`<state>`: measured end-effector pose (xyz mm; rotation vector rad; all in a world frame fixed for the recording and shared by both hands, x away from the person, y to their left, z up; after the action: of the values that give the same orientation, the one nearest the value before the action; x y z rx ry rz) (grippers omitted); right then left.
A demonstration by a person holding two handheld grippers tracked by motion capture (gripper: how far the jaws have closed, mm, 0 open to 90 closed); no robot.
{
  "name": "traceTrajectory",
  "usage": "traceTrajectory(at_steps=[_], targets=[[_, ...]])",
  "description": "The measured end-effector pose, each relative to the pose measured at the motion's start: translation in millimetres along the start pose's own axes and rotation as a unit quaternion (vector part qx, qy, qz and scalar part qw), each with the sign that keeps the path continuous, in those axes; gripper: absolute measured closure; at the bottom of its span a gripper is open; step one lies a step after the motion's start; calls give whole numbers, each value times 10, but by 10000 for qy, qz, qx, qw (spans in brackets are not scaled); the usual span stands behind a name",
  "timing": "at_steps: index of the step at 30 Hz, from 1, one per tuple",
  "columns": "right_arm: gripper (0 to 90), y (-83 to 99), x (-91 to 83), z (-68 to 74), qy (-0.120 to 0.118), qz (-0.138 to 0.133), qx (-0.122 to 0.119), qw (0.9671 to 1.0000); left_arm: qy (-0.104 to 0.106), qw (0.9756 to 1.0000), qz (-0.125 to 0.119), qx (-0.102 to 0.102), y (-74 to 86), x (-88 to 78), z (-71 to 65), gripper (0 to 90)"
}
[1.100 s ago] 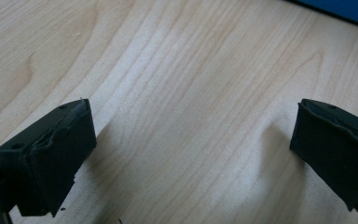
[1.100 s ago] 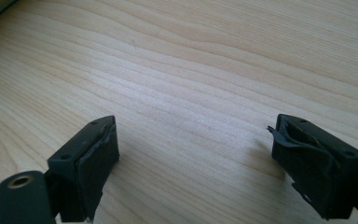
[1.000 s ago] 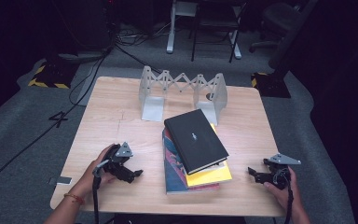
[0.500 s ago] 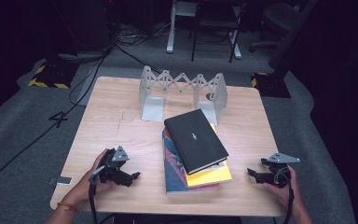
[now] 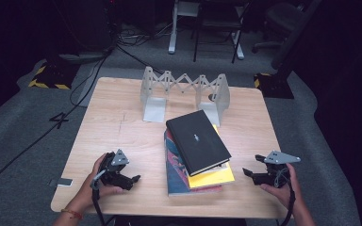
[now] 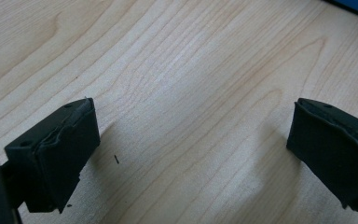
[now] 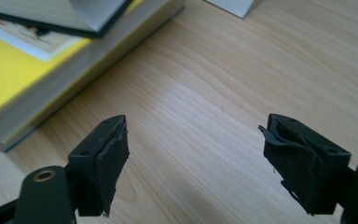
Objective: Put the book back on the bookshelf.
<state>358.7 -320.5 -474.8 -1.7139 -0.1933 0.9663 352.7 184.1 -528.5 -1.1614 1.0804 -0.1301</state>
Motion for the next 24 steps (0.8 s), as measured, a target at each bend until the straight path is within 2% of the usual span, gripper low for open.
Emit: traceTrajectory(at_steps=[4, 10, 18, 24], targets=[[232, -162, 6, 73, -166, -90, -158, 9997, 2, 10000, 2, 3, 0, 0, 1, 23], [234, -343, -4, 129, -352, -280, -273, 9986, -1, 10000, -3, -6, -2, 4, 2, 21], [234, -535, 13, 223, -557, -489, -432, 9963, 8, 10000, -2, 14, -4, 5, 10, 21], [232, -644, 100, 319, -704, -528, -585, 9944, 12, 10000, -3, 16, -4, 6, 12, 21]])
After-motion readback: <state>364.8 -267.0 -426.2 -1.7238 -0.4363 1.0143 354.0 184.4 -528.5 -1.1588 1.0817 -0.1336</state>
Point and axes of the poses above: each handheld gripper's, and its own axes: x roughly forward along the jaws, y roughly out of its underside, z roughly to its left, the point moved 3 cm from there along x, roughly forward along the jaws, and after that the axes turned 10 degrees about -z, right-handed, at the moved point
